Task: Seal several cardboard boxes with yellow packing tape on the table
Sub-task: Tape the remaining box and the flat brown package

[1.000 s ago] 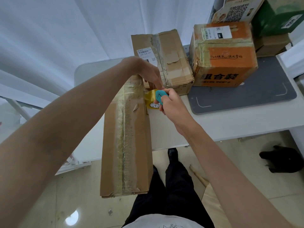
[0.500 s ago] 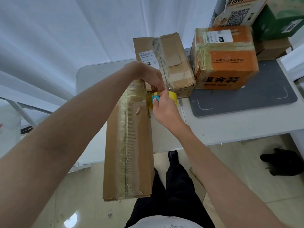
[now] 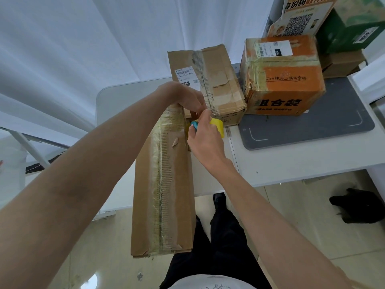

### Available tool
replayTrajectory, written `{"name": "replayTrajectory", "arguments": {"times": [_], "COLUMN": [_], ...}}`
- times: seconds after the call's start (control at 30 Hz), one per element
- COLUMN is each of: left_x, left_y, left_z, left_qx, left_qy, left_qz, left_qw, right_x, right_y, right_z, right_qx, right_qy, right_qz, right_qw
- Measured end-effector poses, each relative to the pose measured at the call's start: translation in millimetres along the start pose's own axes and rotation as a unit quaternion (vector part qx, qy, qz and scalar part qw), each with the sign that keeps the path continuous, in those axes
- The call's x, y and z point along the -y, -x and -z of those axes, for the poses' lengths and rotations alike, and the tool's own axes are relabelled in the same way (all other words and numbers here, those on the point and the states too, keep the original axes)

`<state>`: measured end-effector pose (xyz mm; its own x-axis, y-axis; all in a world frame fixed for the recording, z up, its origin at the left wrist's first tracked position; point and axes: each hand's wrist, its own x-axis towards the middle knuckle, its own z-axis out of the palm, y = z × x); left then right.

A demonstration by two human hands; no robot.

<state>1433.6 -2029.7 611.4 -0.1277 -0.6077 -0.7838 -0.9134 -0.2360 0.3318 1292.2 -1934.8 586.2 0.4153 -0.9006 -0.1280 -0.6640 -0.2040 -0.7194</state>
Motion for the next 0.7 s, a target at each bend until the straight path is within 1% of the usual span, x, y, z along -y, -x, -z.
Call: {"name": "replayTrajectory", "arguments": {"times": [0.13,0.23,0.3,0.37,0.47,0.53,0.57,0.7], "left_x": [0.1,0.5,0.0,-0.3,1.5,3.8,4.6,8.3], "left_y": [1.9,1.8,3.0,3.6,4.2,1.6,0.5,-1.4], "left_z": [-0.7,-0.2,0.1,0.0,-0.7,-1.2,-1.3,-1.8], "left_qx": [0.006,-0.003,-0.005,-0.004,-0.006,-0.006,-0.006,-0.006], "left_qy": [0.008,0.012,0.007,0.015,0.036,0.046,0.049,0.051], "left_qz": [0.002,0.009,0.015,0.011,0.003,0.002,0.001,-0.006], "left_qw": [1.000,1.000,1.000,1.000,0.999,0.999,0.999,0.999], "right_x": [-3.8,-11.2,-20.6,-35.2,-65.2,-97.2,-115.7,-181.3], "right_y": [2.6,9.1,15.0,15.8,12.0,5.6,1.4,-13.3], "right_z": [2.0,9.6,14.9,20.3,29.5,28.9,25.7,11.2], "right_qx": [0.028,0.099,0.145,0.142,0.097,0.057,0.041,-0.019], "right_qy": [-0.002,-0.011,-0.019,-0.075,-0.169,-0.222,-0.249,-0.340], "right_qz": [0.007,0.005,-0.021,-0.074,-0.162,-0.238,-0.280,-0.450], "right_qw": [1.000,0.995,0.989,0.984,0.967,0.944,0.926,0.825]}}
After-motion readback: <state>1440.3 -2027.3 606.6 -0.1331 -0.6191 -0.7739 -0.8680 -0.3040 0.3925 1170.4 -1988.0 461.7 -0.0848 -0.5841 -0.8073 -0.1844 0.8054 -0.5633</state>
